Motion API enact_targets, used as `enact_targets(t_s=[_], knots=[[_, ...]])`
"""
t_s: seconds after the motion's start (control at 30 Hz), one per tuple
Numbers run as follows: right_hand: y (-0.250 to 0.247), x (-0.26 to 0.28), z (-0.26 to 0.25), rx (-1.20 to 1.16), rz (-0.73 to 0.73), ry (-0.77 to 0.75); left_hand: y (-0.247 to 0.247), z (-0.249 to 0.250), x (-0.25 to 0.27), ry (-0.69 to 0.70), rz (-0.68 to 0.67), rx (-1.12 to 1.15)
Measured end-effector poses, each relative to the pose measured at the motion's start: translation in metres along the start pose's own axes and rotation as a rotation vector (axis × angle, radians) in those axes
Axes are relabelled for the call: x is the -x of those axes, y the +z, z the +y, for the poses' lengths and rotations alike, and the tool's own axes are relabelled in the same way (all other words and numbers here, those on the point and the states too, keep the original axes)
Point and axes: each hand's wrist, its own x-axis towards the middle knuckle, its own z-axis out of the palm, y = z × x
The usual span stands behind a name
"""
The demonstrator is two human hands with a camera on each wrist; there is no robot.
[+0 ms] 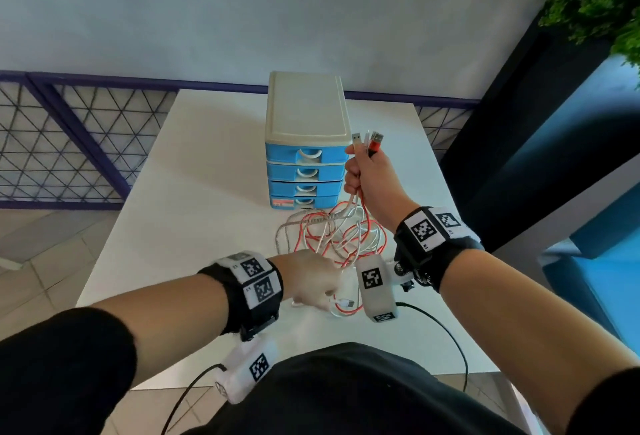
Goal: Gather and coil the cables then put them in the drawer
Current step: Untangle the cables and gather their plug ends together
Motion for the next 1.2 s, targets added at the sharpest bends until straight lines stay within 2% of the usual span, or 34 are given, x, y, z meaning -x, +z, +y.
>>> enact_targets(t_s=[0.1, 0.17, 0.3, 0.37, 0.5, 0.57, 0.67, 0.73, 0.8, 0.97, 1.2], knots=[[-0.001, 0.005, -0.002, 0.075, -0.047, -0.007, 0.016, 0.006, -0.008, -0.088, 0.009, -0.079], [-0.004, 0.008, -0.003, 0.114, -0.071, -0.004, 0.021, 0.007, -0.012, -0.137, 0.017, -0.048], [-0.02, 0.009, -0.003, 0.211, -0.093, -0.019, 0.011, -0.003, -0.011, -0.194, -0.006, 0.275], [-0.028, 0.008, -0.003, 0.208, -0.097, -0.003, -0.007, -0.01, -0.001, -0.189, 0.047, 0.487], [-0.033, 0.006, -0.009, 0.058, -0.157, 0.043, -0.051, -0.026, 0.032, -0.266, 0.218, 0.816], [-0.031, 0.005, -0.011, -0.084, -0.217, 0.08, -0.069, -0.031, 0.052, -0.298, 0.343, 1.072], [-0.02, 0.006, -0.015, -0.253, -0.277, 0.09, -0.086, -0.031, 0.069, -0.364, 0.676, 1.485], [-0.007, 0.01, -0.018, -0.316, -0.305, 0.071, -0.091, -0.027, 0.07, -0.446, 0.862, 1.619], [0.01, 0.015, -0.02, -0.329, -0.336, 0.035, -0.094, -0.022, 0.069, -0.497, 0.938, 1.611], [0.041, 0.019, -0.018, -0.279, -0.346, -0.013, -0.096, -0.016, 0.069, -0.489, 1.078, 1.622], [0.049, 0.024, -0.016, -0.192, -0.273, -0.05, -0.096, -0.013, 0.075, -0.486, 1.153, 1.449]])
